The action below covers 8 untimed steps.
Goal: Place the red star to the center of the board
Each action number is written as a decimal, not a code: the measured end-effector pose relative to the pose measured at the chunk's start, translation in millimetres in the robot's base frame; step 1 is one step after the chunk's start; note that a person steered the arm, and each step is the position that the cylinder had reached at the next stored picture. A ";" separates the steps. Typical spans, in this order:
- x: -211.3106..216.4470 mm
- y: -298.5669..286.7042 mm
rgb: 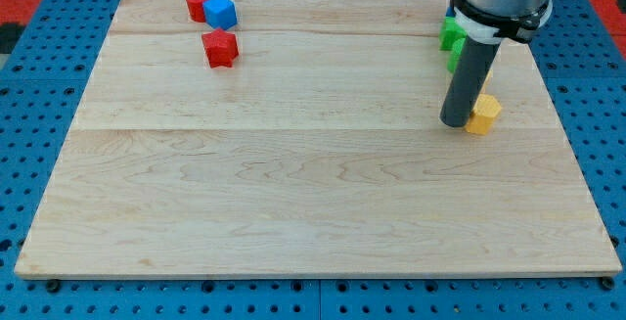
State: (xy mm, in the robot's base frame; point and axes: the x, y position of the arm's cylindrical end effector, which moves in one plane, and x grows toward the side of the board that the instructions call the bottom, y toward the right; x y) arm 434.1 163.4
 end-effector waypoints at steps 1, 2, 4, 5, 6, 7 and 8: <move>0.3 8.1; 0.3 8.1; -18.9 -36.0; -94.4 -74.2; -148.2 -104.8; -168.9 -160.5; -166.8 -245.6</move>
State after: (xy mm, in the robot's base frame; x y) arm 267.4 -82.2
